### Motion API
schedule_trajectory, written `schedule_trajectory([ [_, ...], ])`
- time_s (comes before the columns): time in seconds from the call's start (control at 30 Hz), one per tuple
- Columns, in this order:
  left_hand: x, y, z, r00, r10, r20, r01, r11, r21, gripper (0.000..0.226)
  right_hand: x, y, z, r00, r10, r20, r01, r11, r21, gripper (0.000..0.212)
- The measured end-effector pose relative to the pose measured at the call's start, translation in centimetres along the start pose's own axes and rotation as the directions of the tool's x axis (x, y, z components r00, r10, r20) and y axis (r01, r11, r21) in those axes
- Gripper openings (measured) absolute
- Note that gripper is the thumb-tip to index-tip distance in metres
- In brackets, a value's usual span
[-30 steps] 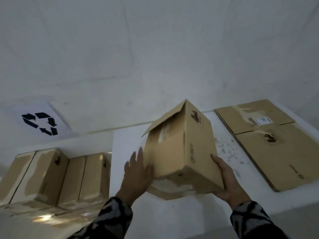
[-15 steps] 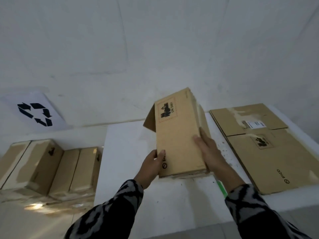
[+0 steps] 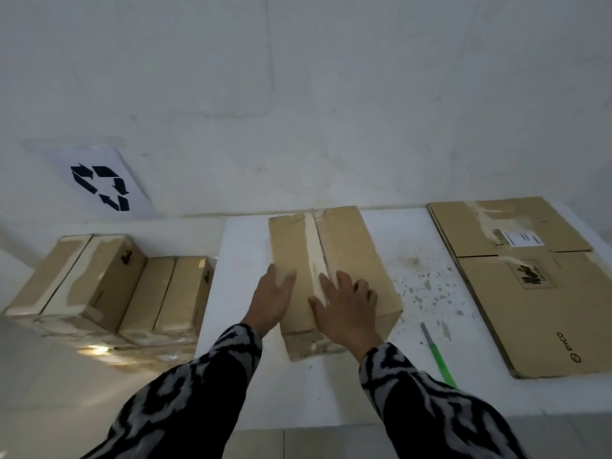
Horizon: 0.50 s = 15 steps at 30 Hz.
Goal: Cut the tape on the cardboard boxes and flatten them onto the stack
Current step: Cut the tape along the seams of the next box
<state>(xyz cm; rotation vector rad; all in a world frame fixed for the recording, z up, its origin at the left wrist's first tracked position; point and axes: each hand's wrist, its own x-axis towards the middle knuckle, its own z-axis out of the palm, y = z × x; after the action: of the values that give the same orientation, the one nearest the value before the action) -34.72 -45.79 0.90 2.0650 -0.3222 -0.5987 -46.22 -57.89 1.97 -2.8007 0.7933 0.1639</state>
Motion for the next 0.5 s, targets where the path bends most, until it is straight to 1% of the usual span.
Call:
schedule_trajectory([
  [0.03,-0.1,-0.1,0.3,0.999,0.023,0.042,-0.027,0.997,0.078,0.080,0.3,0.2,0.2,1.000,-0.016,-0.005,0.016,0.999,0.042,0.057],
  [0.07,-0.3,-0.3,0.7,0.996,0.037,0.081,-0.049,0.988,0.148,0.088,0.6,0.7,0.1,0.999,-0.034,-0.013,0.035,0.989,0.141,0.052],
  [0.1,-0.5,-0.6,1.1,0.993,0.035,0.110,-0.056,0.979,0.194,0.094,0.8,1.7,-0.4,0.999,-0.032,-0.032,0.040,0.951,0.307,0.045],
  [0.13,-0.7,-0.9,1.3,0.992,0.048,0.119,-0.074,0.972,0.224,0.096,0.9,3.2,-0.9,0.996,0.011,-0.089,0.035,0.871,0.489,0.036],
  [0.17,-0.8,-1.2,1.5,0.992,0.057,0.113,-0.084,0.965,0.249,0.096,0.9,5.3,-1.0,0.978,0.108,-0.179,0.024,0.792,0.610,0.030],
  [0.2,-0.8,-1.3,1.6,0.992,0.071,0.104,-0.097,0.958,0.269,0.095,0.8,7.7,-0.8,0.937,0.235,-0.257,-0.009,0.755,0.655,0.027],
  [0.23,-0.7,-1.5,1.6,0.993,0.073,0.095,-0.097,0.954,0.283,0.094,0.3,10.4,-0.4,0.890,0.352,-0.291,-0.083,0.752,0.654,0.025],
  [0.27,-0.5,-1.6,1.6,0.992,0.082,0.096,-0.107,0.950,0.293,0.093,-0.2,13.2,0.2,0.858,0.443,-0.259,-0.194,0.747,0.636,0.024],
  [0.3,-0.3,-1.6,1.5,0.991,0.082,0.102,-0.109,0.948,0.299,0.093,-0.9,15.8,1.3,0.847,0.508,-0.156,-0.334,0.737,0.588,0.024],
  [0.37,0.2,-1.5,1.2,0.989,0.078,0.127,-0.114,0.945,0.307,0.094,-2.4,19.6,3.9,0.819,0.560,0.125,-0.557,0.726,0.404,0.033],
  [0.4,0.2,-1.4,1.1,0.988,0.069,0.138,-0.109,0.945,0.309,0.094,-3.3,20.4,5.1,0.789,0.570,0.228,-0.614,0.719,0.325,0.039],
  [0.43,0.0,-1.2,1.1,0.988,0.063,0.143,-0.105,0.944,0.313,0.095,-4.1,20.6,6.3,0.762,0.583,0.281,-0.645,0.716,0.267,0.042],
  [0.47,-0.3,-1.0,1.1,0.987,0.064,0.145,-0.108,0.943,0.316,0.094,-4.9,20.5,7.5,0.753,0.592,0.286,-0.653,0.723,0.223,0.044],
  [0.5,-0.8,-0.9,1.2,0.987,0.073,0.142,-0.116,0.941,0.317,0.094,-5.6,20.1,8.3,0.759,0.596,0.261,-0.646,0.740,0.186,0.044],
])
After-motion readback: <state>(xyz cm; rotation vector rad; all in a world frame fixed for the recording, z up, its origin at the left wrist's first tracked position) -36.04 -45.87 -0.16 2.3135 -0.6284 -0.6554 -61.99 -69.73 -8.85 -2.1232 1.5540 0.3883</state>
